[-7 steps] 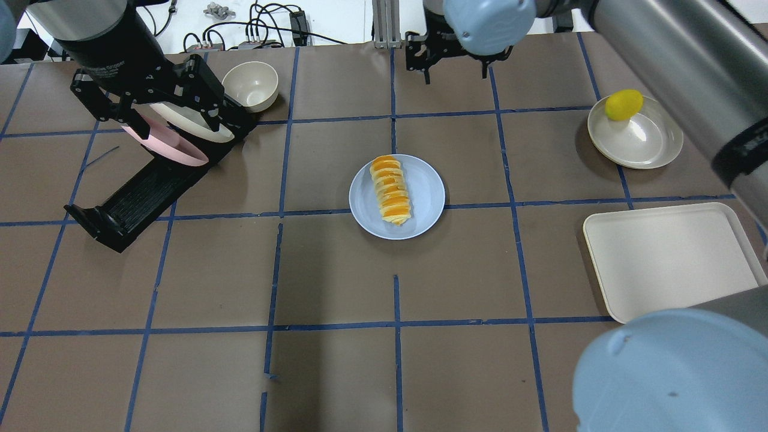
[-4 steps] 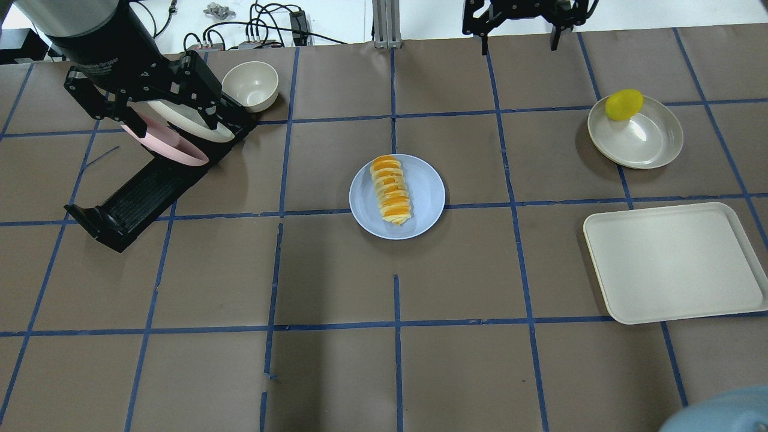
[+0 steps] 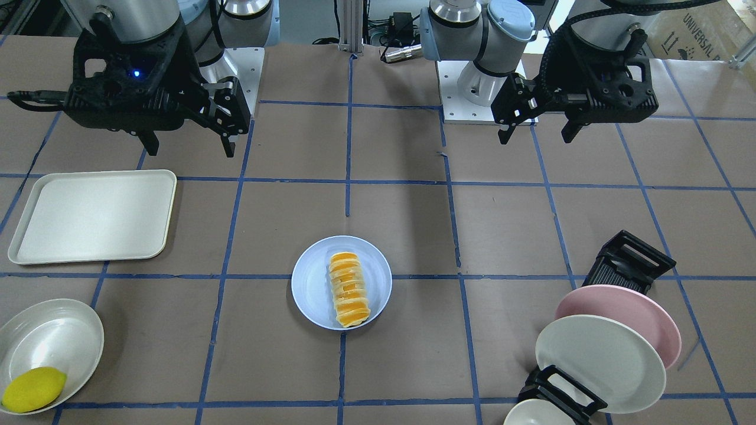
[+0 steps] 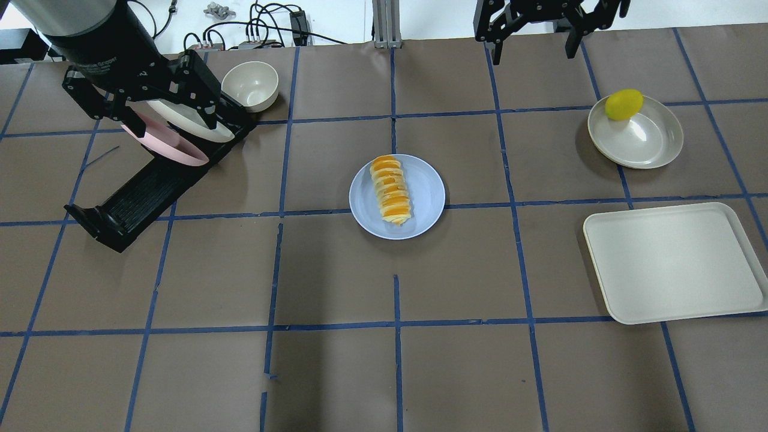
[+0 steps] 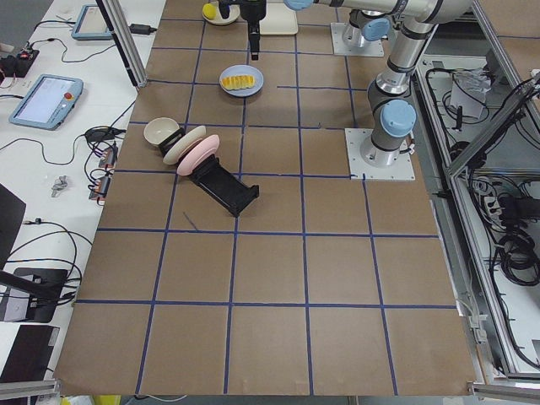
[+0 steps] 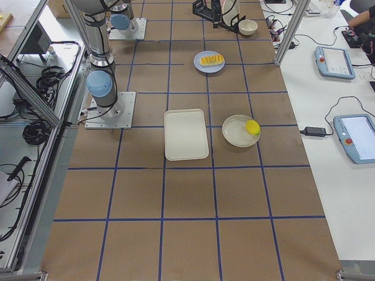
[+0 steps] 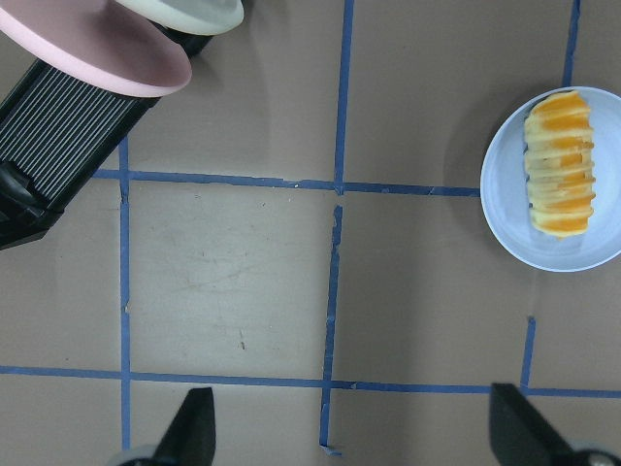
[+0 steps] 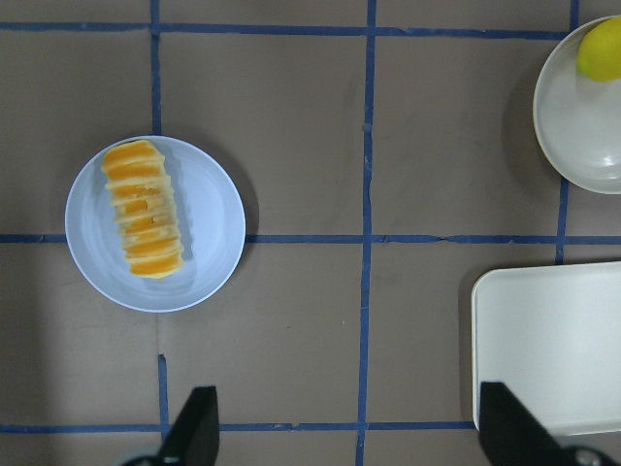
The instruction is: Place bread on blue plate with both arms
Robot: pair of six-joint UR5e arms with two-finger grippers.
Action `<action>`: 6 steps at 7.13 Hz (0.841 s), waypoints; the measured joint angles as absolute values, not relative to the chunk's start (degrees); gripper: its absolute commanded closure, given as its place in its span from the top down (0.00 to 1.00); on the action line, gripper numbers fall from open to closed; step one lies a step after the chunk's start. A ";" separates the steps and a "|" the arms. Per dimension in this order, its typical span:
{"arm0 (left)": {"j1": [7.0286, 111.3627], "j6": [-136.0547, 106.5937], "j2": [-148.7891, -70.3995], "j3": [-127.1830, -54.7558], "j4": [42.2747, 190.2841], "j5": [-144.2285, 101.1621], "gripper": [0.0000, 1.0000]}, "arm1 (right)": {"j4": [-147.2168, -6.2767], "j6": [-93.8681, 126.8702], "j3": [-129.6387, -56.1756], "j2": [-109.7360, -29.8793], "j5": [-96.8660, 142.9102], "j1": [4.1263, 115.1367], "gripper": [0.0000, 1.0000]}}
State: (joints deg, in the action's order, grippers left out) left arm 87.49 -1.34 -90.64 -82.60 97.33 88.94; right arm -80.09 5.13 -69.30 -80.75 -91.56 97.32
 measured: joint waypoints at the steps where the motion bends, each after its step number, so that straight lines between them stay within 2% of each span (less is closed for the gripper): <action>1: 87.52 -1.38 -90.66 -82.57 97.33 88.94 1.00 | -79.81 4.14 -71.19 -82.18 -91.22 97.30 0.96; 3: 87.54 -1.40 -90.70 -82.55 97.32 88.91 1.00 | -80.06 3.51 -74.34 -84.28 -91.42 97.15 0.97; 6: 87.54 -1.41 -90.69 -82.70 97.30 88.92 1.00 | -80.34 3.41 -74.98 -84.70 -91.43 96.88 0.99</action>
State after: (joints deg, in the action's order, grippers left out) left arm 87.54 -1.41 -90.69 -82.70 97.30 88.92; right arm -80.34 3.41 -74.98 -84.70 -91.43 96.88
